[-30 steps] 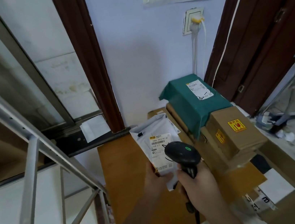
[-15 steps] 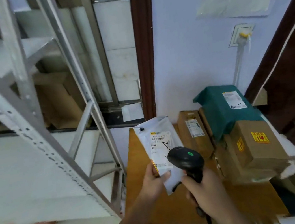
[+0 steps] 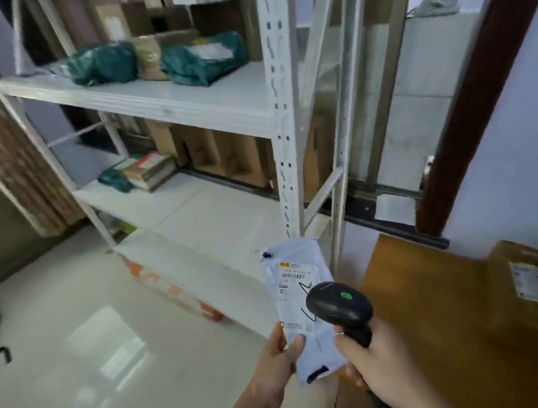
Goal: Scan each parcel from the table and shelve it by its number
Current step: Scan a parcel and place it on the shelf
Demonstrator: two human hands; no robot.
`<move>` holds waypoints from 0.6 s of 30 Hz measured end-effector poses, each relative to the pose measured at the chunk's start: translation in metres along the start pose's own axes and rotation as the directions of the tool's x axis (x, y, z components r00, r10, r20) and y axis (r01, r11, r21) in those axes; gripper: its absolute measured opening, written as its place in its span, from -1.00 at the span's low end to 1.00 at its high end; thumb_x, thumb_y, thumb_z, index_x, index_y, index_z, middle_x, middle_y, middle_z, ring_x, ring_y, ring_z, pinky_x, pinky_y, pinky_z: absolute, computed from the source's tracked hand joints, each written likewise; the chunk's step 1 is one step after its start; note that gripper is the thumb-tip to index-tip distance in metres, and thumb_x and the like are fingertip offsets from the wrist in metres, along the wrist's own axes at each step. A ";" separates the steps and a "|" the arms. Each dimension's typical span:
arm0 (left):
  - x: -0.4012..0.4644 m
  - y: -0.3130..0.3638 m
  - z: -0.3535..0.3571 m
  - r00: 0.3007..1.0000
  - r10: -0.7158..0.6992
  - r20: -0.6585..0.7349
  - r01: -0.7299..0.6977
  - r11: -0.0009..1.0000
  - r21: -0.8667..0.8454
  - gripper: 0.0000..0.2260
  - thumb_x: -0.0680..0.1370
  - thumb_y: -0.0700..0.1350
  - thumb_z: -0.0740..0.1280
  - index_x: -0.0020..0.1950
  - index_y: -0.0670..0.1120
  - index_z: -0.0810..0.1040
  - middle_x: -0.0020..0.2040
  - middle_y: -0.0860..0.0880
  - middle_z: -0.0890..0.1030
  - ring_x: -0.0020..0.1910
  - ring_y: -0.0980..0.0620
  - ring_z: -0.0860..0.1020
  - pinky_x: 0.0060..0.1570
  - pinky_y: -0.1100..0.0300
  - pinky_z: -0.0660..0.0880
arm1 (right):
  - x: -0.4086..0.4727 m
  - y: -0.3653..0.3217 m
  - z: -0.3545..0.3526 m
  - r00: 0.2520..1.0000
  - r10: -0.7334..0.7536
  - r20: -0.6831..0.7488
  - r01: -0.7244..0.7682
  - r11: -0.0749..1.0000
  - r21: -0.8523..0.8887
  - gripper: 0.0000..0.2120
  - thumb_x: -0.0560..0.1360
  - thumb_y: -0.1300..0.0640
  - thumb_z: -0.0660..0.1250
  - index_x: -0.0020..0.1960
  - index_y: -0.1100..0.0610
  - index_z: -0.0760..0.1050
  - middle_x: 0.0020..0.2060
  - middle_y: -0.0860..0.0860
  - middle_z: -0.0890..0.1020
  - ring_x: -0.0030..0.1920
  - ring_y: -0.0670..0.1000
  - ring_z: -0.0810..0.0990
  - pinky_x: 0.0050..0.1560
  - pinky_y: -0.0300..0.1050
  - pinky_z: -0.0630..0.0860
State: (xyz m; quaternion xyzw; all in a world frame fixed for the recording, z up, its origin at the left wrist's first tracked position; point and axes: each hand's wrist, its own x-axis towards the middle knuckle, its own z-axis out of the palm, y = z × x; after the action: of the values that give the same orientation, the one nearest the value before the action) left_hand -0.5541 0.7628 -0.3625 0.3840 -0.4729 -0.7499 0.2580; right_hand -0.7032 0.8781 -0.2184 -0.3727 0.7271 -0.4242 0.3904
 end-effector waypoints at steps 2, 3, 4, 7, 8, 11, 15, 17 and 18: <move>-0.014 0.012 -0.035 0.997 0.019 -0.079 -0.022 0.999 -0.032 -0.58 0.69 -0.15 0.34 0.55 -0.04 0.42 0.36 -0.11 0.65 0.32 -0.18 0.63 0.21 -0.07 0.61 | 0.008 -0.018 0.032 0.998 -0.023 0.052 0.023 1.000 -0.011 -0.92 0.51 0.18 0.42 -0.02 0.08 0.54 -0.55 -0.01 0.57 -0.55 -0.08 0.54 -0.46 -0.22 0.45; -0.021 0.019 -0.052 0.993 0.031 -0.116 -0.037 0.998 -0.047 -0.61 0.69 -0.17 0.32 0.53 -0.03 0.44 0.35 -0.09 0.66 0.30 -0.15 0.65 0.17 -0.02 0.62 | 0.011 -0.028 0.049 0.997 -0.041 0.072 0.043 0.999 -0.025 -0.91 0.50 0.18 0.43 -0.02 0.08 0.55 -0.54 0.00 0.58 -0.54 -0.07 0.56 -0.46 -0.23 0.47; -0.027 0.026 -0.070 0.988 0.044 -0.151 -0.053 0.997 -0.058 -0.64 0.70 -0.18 0.30 0.51 -0.03 0.46 0.33 -0.07 0.67 0.29 -0.13 0.66 0.16 0.00 0.62 | 0.015 -0.038 0.065 0.994 -0.064 0.089 0.067 0.997 -0.030 -0.92 0.50 0.19 0.43 -0.03 0.09 0.55 -0.53 0.01 0.58 -0.53 -0.07 0.57 -0.47 -0.23 0.48; -0.042 0.047 -0.128 0.965 0.098 -0.244 -0.111 0.993 -0.043 -0.69 0.74 -0.16 0.24 0.50 -0.05 0.48 0.34 -0.05 0.67 0.31 -0.11 0.65 0.33 -0.13 0.56 | 0.026 -0.073 0.115 0.981 -0.144 0.129 0.153 0.986 -0.063 -0.93 0.50 0.20 0.42 -0.07 0.07 0.54 -0.55 0.06 0.58 -0.57 -0.05 0.53 -0.50 -0.19 0.48; -0.047 0.052 -0.149 0.953 0.111 -0.280 -0.126 0.991 -0.036 -0.70 0.75 -0.15 0.23 0.49 -0.04 0.49 0.34 -0.04 0.67 0.32 -0.10 0.64 0.38 -0.17 0.52 | 0.031 -0.084 0.133 0.976 -0.163 0.143 0.173 0.983 -0.063 -0.94 0.49 0.19 0.41 -0.08 0.07 0.54 -0.55 0.07 0.57 -0.57 -0.04 0.52 -0.49 -0.17 0.48; -0.057 0.066 -0.212 0.913 0.156 -0.377 -0.170 0.985 -0.004 -0.71 0.73 -0.05 0.27 0.46 0.04 0.52 0.34 0.01 0.67 0.33 -0.07 0.63 0.42 -0.19 0.48 | 0.042 -0.116 0.186 0.957 -0.204 0.205 0.215 0.976 -0.032 -0.95 0.51 0.19 0.40 -0.10 0.12 0.53 -0.54 0.07 0.55 -0.56 -0.02 0.49 -0.46 -0.13 0.47; -0.070 0.080 -0.290 0.876 0.172 -0.450 -0.181 0.983 0.025 -0.57 0.62 0.09 0.32 0.50 0.15 0.50 0.39 0.08 0.63 0.39 -0.05 0.59 0.45 -0.21 0.45 | 0.052 -0.154 0.248 0.939 -0.244 0.242 0.249 0.968 0.009 -0.89 0.54 0.19 0.38 -0.12 0.21 0.51 -0.50 0.09 0.53 -0.56 -0.05 0.47 -0.49 -0.21 0.45; -0.073 0.086 -0.320 0.860 0.179 -0.478 -0.191 0.981 0.025 -0.54 0.57 0.15 0.35 0.49 0.19 0.50 0.39 0.12 0.63 0.41 -0.03 0.56 0.45 -0.20 0.44 | 0.057 -0.170 0.273 0.933 -0.243 0.266 0.247 0.969 0.018 -0.91 0.54 0.21 0.38 -0.10 0.21 0.51 -0.51 0.07 0.52 -0.56 -0.06 0.45 -0.50 -0.24 0.43; -0.075 0.088 -0.334 0.851 0.177 -0.494 -0.193 0.981 0.020 -0.52 0.54 0.18 0.35 0.47 0.21 0.51 0.38 0.14 0.63 0.41 -0.01 0.56 0.44 -0.19 0.45 | 0.060 -0.177 0.285 0.930 -0.240 0.277 0.246 0.969 0.014 -0.92 0.53 0.22 0.38 -0.09 0.22 0.51 -0.52 0.04 0.52 -0.57 -0.06 0.44 -0.51 -0.25 0.42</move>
State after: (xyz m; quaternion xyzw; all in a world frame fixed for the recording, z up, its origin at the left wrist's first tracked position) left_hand -0.2354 0.6108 -0.3436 0.5116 -0.4144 -0.6057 0.4469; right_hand -0.4389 0.6686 -0.1683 -0.5193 0.6181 -0.4054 0.4289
